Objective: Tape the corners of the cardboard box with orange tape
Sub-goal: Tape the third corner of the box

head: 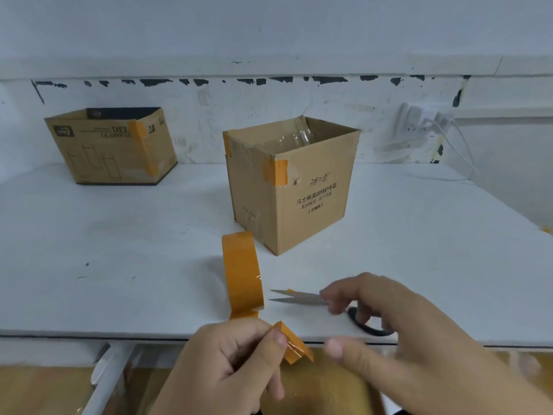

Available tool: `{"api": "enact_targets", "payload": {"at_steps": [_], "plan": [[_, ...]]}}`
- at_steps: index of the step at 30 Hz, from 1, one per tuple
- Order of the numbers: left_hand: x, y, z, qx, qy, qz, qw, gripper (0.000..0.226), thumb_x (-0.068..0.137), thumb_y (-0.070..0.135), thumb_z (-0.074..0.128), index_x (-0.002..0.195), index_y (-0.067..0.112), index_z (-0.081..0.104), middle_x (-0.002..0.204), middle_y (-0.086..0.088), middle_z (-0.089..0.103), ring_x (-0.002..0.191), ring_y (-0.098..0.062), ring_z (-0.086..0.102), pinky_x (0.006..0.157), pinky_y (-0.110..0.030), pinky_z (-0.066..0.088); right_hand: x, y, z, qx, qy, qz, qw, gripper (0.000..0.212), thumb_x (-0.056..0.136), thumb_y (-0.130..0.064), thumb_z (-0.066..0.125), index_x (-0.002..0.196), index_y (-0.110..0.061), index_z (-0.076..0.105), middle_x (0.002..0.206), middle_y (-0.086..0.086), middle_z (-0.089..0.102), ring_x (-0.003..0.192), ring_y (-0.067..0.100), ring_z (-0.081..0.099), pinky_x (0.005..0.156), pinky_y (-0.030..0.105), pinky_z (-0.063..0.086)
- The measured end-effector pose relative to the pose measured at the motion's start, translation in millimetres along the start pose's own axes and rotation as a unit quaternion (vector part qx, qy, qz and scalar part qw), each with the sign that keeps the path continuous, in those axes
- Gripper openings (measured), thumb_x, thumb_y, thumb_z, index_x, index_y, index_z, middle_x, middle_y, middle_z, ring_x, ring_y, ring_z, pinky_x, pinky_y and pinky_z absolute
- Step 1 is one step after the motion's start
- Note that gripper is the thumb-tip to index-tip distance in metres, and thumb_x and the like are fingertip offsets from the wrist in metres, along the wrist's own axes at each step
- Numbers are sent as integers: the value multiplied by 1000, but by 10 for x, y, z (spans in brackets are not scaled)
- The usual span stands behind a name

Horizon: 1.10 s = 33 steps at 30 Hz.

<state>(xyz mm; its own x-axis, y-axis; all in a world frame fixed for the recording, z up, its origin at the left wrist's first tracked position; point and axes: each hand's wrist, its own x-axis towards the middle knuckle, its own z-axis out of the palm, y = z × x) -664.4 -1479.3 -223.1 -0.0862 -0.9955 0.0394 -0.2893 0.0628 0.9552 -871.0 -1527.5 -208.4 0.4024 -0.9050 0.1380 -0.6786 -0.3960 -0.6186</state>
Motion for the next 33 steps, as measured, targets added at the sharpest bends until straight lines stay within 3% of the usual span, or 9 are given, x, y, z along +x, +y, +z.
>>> {"api": "enact_targets", "payload": {"at_steps": [1, 3, 6, 8, 18, 20, 24, 27, 33], "plan": [[12, 28, 4, 6, -8, 2, 1000, 46, 74, 71, 46, 66, 34, 71, 52, 1, 63, 46, -2, 53, 49, -14, 38, -152, -53, 8, -42, -49, -10, 998, 22, 84, -58, 55, 81, -38, 64, 82, -21, 64, 105, 9, 56, 78, 7, 40], [34, 58, 6, 12, -25, 3, 1000, 44, 70, 70, 53, 73, 30, 72, 53, 1, 61, 50, -4, 55, 51, -18, 37, -235, -110, 22, -26, -95, -15, 995, 30, 88, -58, 45, 83, -37, 65, 95, -18, 60, 107, 6, 49, 92, 16, 34], [54, 117, -15, 13, -53, 1, 998, 47, 62, 70, 54, 68, 28, 71, 52, 1, 62, 48, -6, 54, 51, -20, 37, -64, -364, -51, -25, -38, -53, 998, 20, 76, -67, 40, 94, -64, 48, 90, -50, 50, 95, -19, 45, 77, 0, 33], [66, 156, -24, 22, -58, 0, 998, 47, 61, 70, 54, 66, 27, 70, 52, 1, 62, 47, -5, 53, 50, -19, 36, -126, -406, -116, -14, -17, -48, 999, 4, 81, -57, 51, 84, -60, 51, 86, -56, 43, 95, -18, 45, 74, 2, 36], [118, 289, -20, 35, -36, -39, 998, 38, 64, 71, 56, 76, 39, 73, 59, 2, 67, 57, -5, 63, 58, -18, 43, -132, -361, -160, 84, 66, -39, 994, 7, 76, -54, 55, 82, -51, 59, 78, -33, 56, 73, -9, 51, 62, 10, 38], [133, 323, -10, 14, -37, -61, 997, 30, 52, 57, 62, 75, 42, 74, 59, 3, 69, 57, -4, 64, 56, -15, 44, -150, -352, -144, 87, 73, -24, 993, 4, 77, -54, 56, 81, -53, 58, 79, -32, 54, 70, -6, 51, 62, 11, 39], [186, 398, 15, -54, -10, -104, 993, 11, 66, 30, 70, 74, 33, 77, 53, -12, 65, 44, -16, 58, 45, -21, 43, -167, -361, -148, 92, 127, -14, 988, 10, 77, -59, 52, 83, -52, 55, 81, -29, 55, 68, -2, 50, 60, 14, 39], [212, 473, 1, -69, 69, -60, 993, 9, 63, 31, 71, 71, 30, 76, 50, -16, 61, 37, -20, 50, 36, -22, 41, -167, -307, -237, 122, 218, -19, 968, 17, 76, -56, 50, 86, -45, 58, 76, -23, 59, 68, -3, 52, 59, 11, 42], [565, 827, -5, 100, 35, 155, 982, 27, 72, 57, 56, 85, 39, 71, 67, 7, 70, 52, -3, 60, 51, -11, 47, -120, -180, -333, 164, 230, -6, 959, 12, 73, -37, 55, 82, -35, 62, 68, -18, 64, 64, -1, 53, 56, 6, 40]]}}
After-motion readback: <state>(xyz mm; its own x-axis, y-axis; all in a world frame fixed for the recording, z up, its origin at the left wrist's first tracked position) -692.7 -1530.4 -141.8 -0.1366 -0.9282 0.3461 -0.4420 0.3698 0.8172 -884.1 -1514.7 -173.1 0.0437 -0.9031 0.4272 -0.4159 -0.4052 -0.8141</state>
